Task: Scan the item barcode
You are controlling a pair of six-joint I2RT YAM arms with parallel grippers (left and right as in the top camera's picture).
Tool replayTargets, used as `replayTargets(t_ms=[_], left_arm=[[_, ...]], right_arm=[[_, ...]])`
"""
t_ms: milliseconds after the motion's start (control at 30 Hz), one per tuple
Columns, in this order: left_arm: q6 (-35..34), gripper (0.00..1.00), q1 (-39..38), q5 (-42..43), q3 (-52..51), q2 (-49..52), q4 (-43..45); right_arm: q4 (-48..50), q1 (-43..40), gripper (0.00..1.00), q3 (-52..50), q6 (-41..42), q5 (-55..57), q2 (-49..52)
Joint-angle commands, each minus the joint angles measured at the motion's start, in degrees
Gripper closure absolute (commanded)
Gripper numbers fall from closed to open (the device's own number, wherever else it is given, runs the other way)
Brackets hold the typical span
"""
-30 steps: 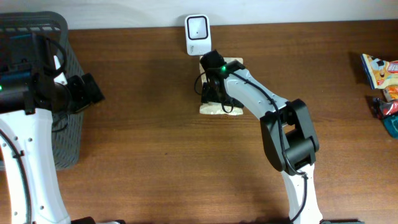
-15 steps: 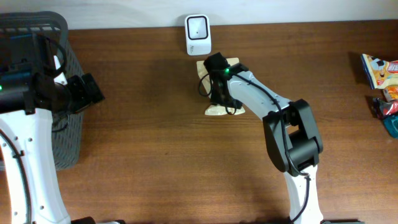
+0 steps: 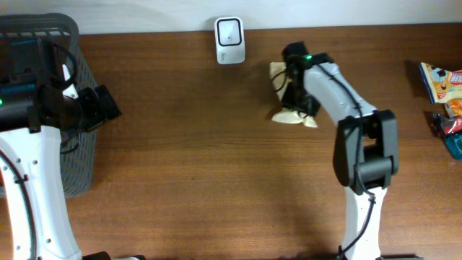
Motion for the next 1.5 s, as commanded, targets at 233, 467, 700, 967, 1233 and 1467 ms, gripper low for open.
replayTargets(t_ms=[233,467,700,967,1233,1467], left_arm=[[-0.6,0.01,0.2,0.4,-0.3,-0.2,0.1],[-0.6,0.01,0.2,0.4,-0.3,-0.2,0.1],[-0.6,0.01,0.2,0.4,-0.3,-0.2,0.1],[-0.6,0.01,0.2,0.4,-0.3,-0.2,0.1],[-0.6,0.01,0.2,0.4,-0.3,-0.2,0.1],[-0.6,0.01,0.2,0.4,-0.3,-0.2,0.1]], right_arm=[[-0.2,-25.8,0.51,3.4,-0.3,1.0,-10.5],[1.2,-37.9,0.5,3.4,-0.3,0.9,-10.5],[3.9,-45.6,0.46,3.4,-0.3,1.1,-10.5],[3.1,-49.9,0.14,3.4,-4.2,1.2,-10.5],[1.1,-48.4,0.09,3.4,-17.7,-19.3,-16.2],[-3.7,-38.2,0.67,-2.3,-21.8,-19.6,-14.2]])
